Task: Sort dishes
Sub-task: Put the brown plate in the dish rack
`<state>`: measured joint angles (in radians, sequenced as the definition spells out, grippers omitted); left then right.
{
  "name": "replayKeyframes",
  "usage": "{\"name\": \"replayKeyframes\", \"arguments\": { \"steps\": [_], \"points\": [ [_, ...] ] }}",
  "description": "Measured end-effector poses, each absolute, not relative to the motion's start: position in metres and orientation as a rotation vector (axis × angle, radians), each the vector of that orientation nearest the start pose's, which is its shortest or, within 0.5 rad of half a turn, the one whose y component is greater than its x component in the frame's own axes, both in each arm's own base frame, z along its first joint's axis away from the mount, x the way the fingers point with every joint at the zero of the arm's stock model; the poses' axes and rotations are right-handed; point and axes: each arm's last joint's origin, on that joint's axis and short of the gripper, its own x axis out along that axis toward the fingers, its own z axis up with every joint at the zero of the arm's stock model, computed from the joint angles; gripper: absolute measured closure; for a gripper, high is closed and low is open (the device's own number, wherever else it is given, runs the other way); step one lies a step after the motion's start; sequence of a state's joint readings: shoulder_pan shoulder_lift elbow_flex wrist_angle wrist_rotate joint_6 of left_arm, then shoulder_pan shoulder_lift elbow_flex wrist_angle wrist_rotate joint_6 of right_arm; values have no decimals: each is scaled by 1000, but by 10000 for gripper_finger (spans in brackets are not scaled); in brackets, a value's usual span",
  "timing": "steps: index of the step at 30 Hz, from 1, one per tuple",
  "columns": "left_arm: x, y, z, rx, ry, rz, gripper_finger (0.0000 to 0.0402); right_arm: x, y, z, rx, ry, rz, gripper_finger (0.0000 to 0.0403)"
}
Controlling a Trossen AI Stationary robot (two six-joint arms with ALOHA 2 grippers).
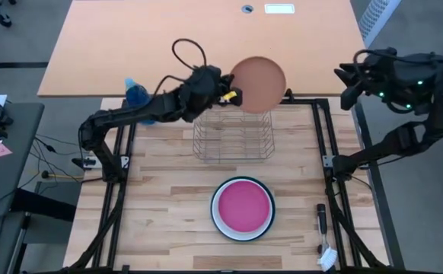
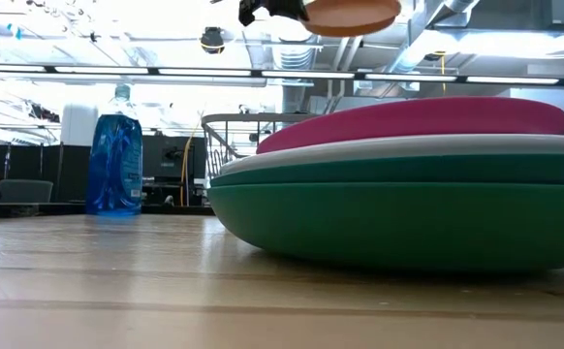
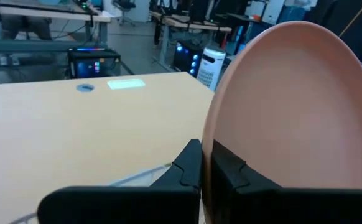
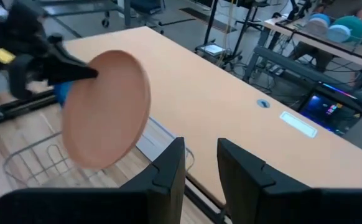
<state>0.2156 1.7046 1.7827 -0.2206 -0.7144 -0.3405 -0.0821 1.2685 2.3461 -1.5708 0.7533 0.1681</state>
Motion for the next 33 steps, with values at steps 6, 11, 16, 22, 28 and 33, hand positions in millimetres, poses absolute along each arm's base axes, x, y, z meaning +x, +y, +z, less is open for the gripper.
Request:
{"name": "replayKeyframes", "arguments": {
  "steps": [6, 11, 16, 22, 28, 33],
  "points": [
    [372, 89, 432, -267, -18, 966, 401, 96, -31, 548, -63, 495, -877, 304],
    [369, 90, 427, -315, -21, 1056, 401, 111, -36, 535, -81, 567, -898, 304],
    [364, 91, 418, -381, -9, 1152, 401, 119, -41, 535, -89, 563, -872, 304],
    [365, 84, 416, -394, -1, 1151, 401, 122, -50, 541, -116, 532, -855, 304],
    [364, 79, 414, -382, 30, 1147, 401, 117, -55, 538, -67, 556, -864, 304],
    [363, 82, 412, -386, 39, 1162, 401, 109, -54, 534, -24, 601, -843, 304]
  ]
}}
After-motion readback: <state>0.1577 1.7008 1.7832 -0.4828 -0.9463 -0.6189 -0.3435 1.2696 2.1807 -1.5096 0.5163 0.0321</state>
